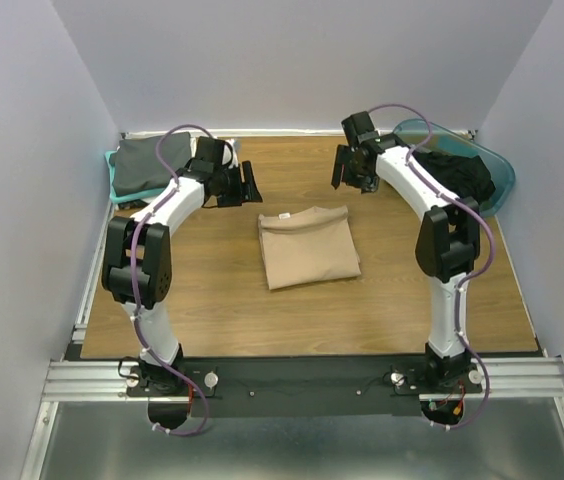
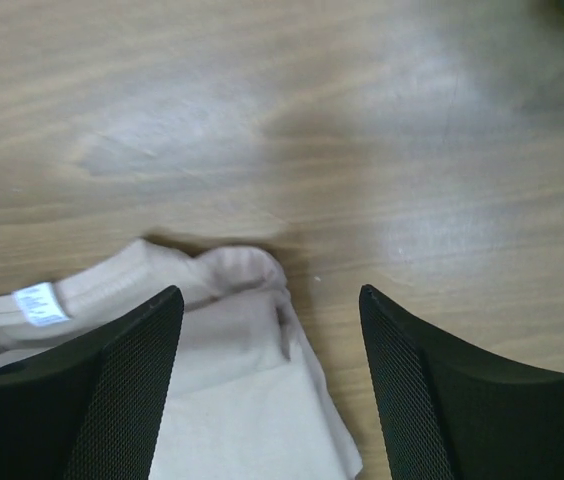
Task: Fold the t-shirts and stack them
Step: Fold the tshirt
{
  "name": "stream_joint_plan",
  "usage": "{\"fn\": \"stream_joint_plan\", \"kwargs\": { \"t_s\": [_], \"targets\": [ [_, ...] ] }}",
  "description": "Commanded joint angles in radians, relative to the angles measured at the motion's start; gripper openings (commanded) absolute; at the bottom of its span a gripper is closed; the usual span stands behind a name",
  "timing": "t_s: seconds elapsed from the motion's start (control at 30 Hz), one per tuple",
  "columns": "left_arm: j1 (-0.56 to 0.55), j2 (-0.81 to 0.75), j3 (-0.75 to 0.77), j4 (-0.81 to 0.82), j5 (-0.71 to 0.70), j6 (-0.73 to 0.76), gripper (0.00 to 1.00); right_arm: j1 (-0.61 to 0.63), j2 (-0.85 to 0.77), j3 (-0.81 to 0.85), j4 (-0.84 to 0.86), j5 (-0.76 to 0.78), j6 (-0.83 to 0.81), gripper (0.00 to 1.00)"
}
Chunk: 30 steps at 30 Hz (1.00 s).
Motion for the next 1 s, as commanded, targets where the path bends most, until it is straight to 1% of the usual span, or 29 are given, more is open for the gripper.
{"fn": "stream_joint_plan", "kwargs": {
  "t_s": [0.0,0.07,0.17,0.2,0.23,0.27,0.3,0.4,0.53,0.73,0.97],
  "targets": [
    [-0.003,-0.056,-0.008,0.051,0.006,0.008,0.72,0.002,-0.027,0.079,0.016,-0.053,-0.065,0.78],
    [-0.003,-0.081,-0.043,0.073,0.028,0.01,0.72,0.0,-0.05,0.041,0.016,-0.063,-0.071,0.77],
    [-0.003,-0.102,-0.118,0.104,0.065,0.01,0.72,0.002,-0.118,-0.025,0.023,-0.096,-0.077,0.74],
    [-0.004,-0.111,-0.157,0.118,0.076,0.008,0.71,0.003,-0.157,-0.075,0.03,-0.125,-0.082,0.71],
    [-0.006,-0.121,-0.175,0.124,0.079,0.006,0.71,0.002,-0.158,-0.098,0.032,-0.141,-0.083,0.71],
    [-0.007,-0.144,-0.213,0.136,0.08,0.008,0.71,0.002,-0.194,-0.15,0.038,-0.165,-0.083,0.7],
    [-0.007,-0.154,-0.214,0.139,0.08,0.006,0.71,0.002,-0.216,-0.151,0.038,-0.206,-0.083,0.69],
    [-0.009,-0.194,-0.286,0.154,0.086,0.006,0.71,0.005,-0.274,-0.279,0.055,-0.294,-0.08,0.66],
    [-0.018,-0.228,-0.382,0.191,0.114,-0.007,0.71,0.031,-0.311,-0.374,0.088,-0.345,-0.082,0.62],
    [-0.062,-0.236,-0.456,0.256,0.131,-0.03,0.71,0.075,-0.271,-0.389,0.113,-0.343,-0.072,0.6],
    [-0.099,-0.168,-0.501,0.303,0.125,-0.029,0.71,0.089,-0.149,-0.303,0.113,-0.354,-0.082,0.58]
  ]
}}
